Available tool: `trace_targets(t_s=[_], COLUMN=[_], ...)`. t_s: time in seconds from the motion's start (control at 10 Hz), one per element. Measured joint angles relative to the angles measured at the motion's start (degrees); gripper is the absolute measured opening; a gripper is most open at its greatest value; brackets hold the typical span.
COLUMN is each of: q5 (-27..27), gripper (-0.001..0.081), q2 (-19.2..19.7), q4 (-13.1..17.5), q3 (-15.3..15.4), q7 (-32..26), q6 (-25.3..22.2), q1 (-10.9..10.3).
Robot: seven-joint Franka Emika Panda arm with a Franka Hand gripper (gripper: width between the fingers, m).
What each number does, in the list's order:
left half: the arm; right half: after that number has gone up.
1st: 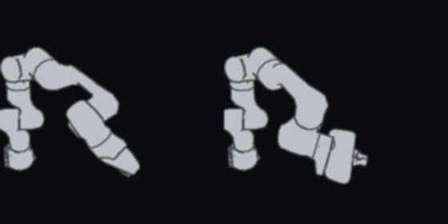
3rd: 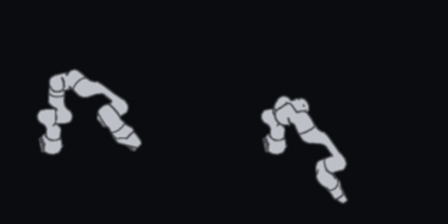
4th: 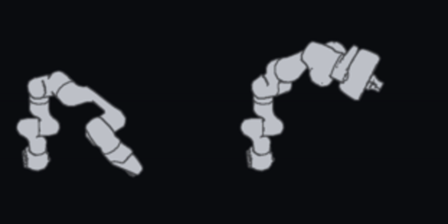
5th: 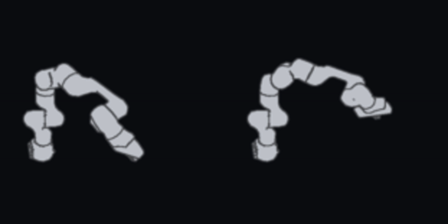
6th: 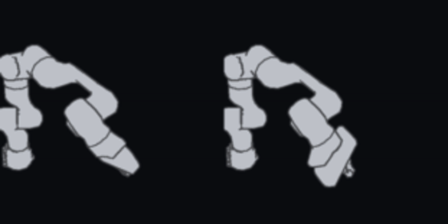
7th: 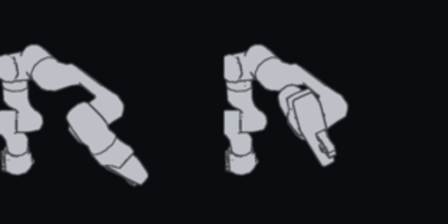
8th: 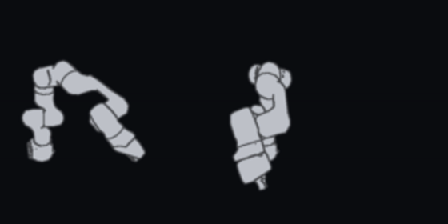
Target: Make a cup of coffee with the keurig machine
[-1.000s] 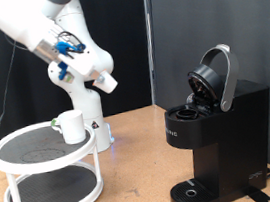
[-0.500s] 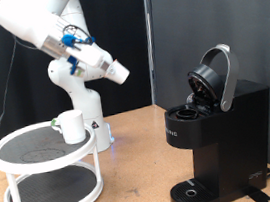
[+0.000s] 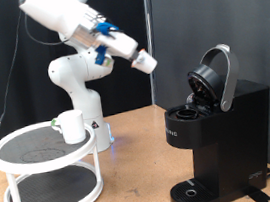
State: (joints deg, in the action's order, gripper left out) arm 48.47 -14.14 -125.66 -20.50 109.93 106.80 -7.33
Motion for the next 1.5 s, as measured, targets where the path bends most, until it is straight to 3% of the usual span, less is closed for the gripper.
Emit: trace_targets(t_s=[0.2,0.5,0.7,1.5], q5=[0.21,0.06,-1.93,-5.95], gripper=[0.038,0.038,0.038,0.038], q2=[0.45,0.52,1.14,6.16], q4=[0.3,0.25,-0.12,-2.57], q3=[2.06,2.54,3.68,9.6], q7=[0.54,0.72,1.89,3.5], q6=[1.84,2.0,4.52,11.52], q1=[-0.72,-0.68,-0.71,-0.86])
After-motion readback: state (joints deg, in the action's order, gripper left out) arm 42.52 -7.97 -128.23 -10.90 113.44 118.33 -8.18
